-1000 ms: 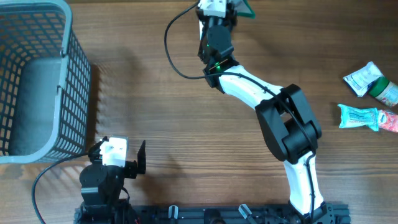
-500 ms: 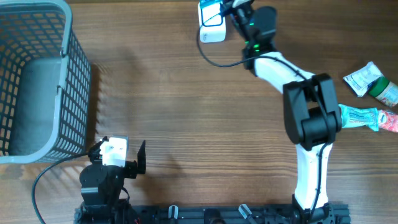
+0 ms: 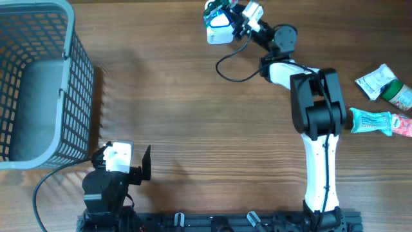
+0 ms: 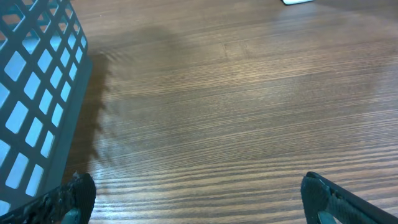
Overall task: Scan the item barcode
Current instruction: 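Hold glove pack against the scanner with right gripper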
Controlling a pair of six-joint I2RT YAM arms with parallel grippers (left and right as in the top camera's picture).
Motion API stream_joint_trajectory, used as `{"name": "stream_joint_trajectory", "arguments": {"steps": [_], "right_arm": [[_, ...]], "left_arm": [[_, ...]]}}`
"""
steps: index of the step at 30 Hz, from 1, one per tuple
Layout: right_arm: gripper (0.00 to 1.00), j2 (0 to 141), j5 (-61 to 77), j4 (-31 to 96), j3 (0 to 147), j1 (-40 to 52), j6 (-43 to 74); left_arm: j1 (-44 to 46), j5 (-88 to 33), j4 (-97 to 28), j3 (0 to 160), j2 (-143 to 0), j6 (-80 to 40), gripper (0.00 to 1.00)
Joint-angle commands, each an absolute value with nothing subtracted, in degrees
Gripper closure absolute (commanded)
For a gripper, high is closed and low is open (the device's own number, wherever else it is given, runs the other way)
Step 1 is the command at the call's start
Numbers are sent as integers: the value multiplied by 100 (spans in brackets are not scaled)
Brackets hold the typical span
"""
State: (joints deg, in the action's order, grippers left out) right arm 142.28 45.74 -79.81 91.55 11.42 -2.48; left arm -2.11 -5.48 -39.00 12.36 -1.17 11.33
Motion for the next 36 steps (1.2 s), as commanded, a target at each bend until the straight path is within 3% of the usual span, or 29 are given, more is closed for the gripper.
{"name": "stream_joint_trajectory", "arguments": {"steps": [1,22,33,36], "right_arm": [[96,14647,4794,-7929,9649,1122,3],[96,15264,6541,-7432,9867,425,-200],[95,14982,7430,-8324,9870,-8,1304],[96,14849,6991,-8871,9870,-58,2779]], "left_arm": [[-204,-596,-3883,1232,-91,1199,0],[-204,-596,-3883,1232,-91,1199,0],[-204,-596,-3883,1232,-91,1199,0],[-204,-596,-3883,1232,-91,1199,0]]}}
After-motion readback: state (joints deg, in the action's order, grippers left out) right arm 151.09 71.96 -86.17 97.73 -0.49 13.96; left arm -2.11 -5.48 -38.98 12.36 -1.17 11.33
